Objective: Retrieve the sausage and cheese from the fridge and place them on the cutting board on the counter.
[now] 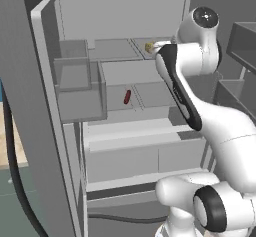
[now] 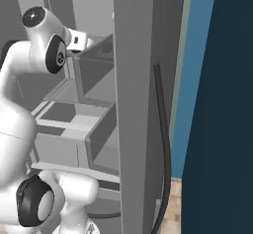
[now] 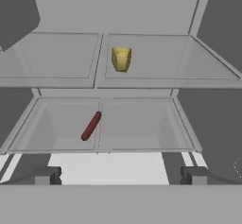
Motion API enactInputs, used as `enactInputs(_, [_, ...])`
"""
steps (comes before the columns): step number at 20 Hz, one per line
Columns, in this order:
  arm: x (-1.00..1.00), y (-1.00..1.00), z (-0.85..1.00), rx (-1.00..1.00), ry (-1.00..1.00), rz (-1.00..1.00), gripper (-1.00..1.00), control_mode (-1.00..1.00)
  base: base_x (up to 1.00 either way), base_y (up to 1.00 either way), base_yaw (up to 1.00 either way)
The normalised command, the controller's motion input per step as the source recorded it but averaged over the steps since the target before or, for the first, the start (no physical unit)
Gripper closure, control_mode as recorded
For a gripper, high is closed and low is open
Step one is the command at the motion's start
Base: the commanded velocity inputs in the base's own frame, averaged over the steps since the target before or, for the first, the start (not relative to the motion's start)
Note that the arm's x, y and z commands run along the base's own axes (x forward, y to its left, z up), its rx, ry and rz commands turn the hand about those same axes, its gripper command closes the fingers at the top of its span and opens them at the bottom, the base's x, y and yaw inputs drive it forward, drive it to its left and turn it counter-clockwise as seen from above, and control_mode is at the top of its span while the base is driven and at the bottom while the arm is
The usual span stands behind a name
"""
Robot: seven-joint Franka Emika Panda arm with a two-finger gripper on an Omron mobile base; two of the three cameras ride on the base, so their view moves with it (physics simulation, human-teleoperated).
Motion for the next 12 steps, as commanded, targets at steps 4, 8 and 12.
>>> enactInputs(4, [0.82, 0.0, -0.11, 0.0, 0.0, 0.0, -1.0, -1.0, 0.0, 0.0, 0.0])
enactInputs(8, [0.85, 0.0, -0.12, 0.0, 0.02, 0.0, -1.0, -1.0, 0.0, 0.0, 0.0])
enactInputs(12, [0.8, 0.0, -0.13, 0.0, 0.01, 0.0, -1.0, -1.0, 0.0, 0.0, 0.0])
